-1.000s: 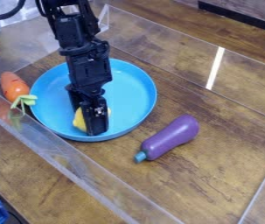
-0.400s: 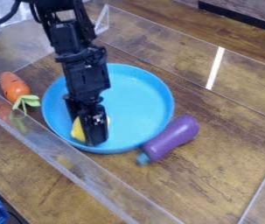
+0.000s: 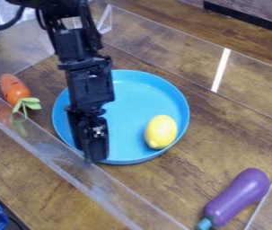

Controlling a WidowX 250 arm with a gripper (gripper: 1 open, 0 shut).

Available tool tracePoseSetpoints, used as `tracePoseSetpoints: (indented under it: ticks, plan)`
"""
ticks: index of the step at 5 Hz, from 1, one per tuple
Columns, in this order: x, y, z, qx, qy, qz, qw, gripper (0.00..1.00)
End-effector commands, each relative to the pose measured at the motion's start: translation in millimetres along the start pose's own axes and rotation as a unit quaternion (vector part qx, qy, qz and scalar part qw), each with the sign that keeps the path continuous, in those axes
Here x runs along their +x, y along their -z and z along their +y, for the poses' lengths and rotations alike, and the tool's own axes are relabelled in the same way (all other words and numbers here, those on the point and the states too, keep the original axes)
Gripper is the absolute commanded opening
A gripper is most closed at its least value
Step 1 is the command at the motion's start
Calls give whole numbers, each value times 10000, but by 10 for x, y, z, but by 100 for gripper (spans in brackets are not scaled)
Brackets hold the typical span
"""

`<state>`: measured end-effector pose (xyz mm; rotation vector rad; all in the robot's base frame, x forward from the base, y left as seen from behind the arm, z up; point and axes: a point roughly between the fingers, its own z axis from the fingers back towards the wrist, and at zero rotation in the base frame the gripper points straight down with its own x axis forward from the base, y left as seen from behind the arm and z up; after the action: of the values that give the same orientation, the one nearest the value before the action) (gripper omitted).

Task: Remove the lemon from the blue tray and put it on the table

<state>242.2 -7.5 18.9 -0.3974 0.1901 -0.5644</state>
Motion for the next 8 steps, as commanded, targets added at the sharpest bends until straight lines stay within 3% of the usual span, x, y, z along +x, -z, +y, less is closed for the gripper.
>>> tracePoseSetpoints:
  ticks: [1,3,6,7,8]
  plan:
    - [125,161,-54,-98,174,302,9993,100]
    - [345,127,-74,58,428,294,9986,100]
    - [623,96,-106,314,644,121,9974,100]
    - [665,86,-85,362,660,52,9972,0]
    - [683,38,-77,399,675,13,9969,0]
